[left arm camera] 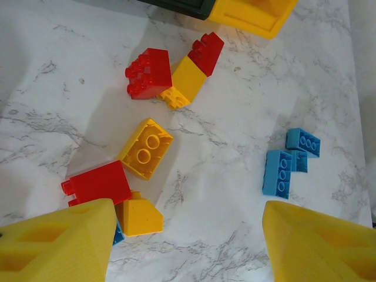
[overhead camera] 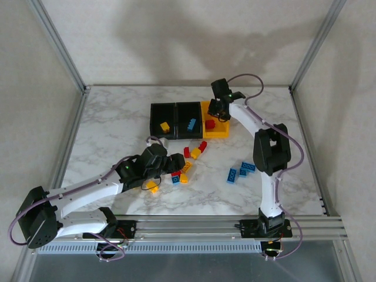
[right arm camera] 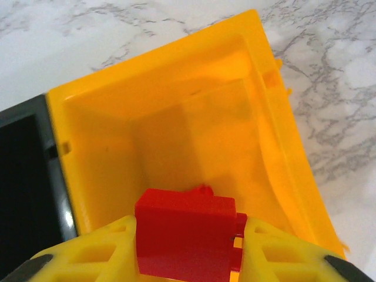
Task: Sort the legos into containers by color
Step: Place the lego in the container.
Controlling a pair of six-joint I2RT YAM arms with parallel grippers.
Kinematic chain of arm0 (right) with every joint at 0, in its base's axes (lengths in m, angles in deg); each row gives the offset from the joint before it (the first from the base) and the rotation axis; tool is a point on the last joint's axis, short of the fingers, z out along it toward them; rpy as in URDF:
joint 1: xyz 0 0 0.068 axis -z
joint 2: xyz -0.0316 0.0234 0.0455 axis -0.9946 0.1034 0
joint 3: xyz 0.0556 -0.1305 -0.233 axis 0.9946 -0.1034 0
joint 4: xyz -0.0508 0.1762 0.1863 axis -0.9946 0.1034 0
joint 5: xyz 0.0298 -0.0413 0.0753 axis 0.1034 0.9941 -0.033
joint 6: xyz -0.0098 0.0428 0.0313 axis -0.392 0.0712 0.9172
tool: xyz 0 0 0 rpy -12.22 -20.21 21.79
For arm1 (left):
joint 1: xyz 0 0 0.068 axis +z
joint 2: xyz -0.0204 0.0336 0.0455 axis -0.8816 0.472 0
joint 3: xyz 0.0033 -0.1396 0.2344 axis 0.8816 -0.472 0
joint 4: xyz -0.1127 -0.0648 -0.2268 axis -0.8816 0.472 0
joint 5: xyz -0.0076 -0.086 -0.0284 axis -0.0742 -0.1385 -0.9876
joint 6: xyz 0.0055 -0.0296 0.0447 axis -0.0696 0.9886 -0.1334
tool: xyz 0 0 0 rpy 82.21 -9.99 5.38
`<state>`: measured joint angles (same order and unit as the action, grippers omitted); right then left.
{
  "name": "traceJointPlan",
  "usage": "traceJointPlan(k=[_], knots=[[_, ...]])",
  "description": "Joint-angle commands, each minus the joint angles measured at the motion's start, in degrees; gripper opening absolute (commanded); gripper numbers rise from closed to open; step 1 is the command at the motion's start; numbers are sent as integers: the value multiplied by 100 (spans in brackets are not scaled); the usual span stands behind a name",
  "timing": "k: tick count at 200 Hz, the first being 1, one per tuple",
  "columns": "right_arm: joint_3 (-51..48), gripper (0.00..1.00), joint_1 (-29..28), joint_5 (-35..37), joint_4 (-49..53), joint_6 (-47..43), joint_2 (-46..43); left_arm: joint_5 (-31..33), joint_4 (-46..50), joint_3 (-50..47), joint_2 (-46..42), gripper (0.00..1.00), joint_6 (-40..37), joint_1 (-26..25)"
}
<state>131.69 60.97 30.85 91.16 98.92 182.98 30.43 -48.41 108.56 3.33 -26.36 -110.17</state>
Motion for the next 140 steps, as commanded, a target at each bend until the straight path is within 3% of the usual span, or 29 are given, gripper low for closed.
traceJointPlan(k=[1,29,66,140], knots=[[590,38,103,-65,440,-96,438,191,62,159,-98,67,65,-62],[1017,39,103,-116,580,-146,788,213,101,159,-105,67,84,-62],[1098,49,111,-186,573,-163,933,278,140,168,-124,67,113,-62],[1087,61,102,-128,563,-303,446,405,277,315,40,67,212,-62]])
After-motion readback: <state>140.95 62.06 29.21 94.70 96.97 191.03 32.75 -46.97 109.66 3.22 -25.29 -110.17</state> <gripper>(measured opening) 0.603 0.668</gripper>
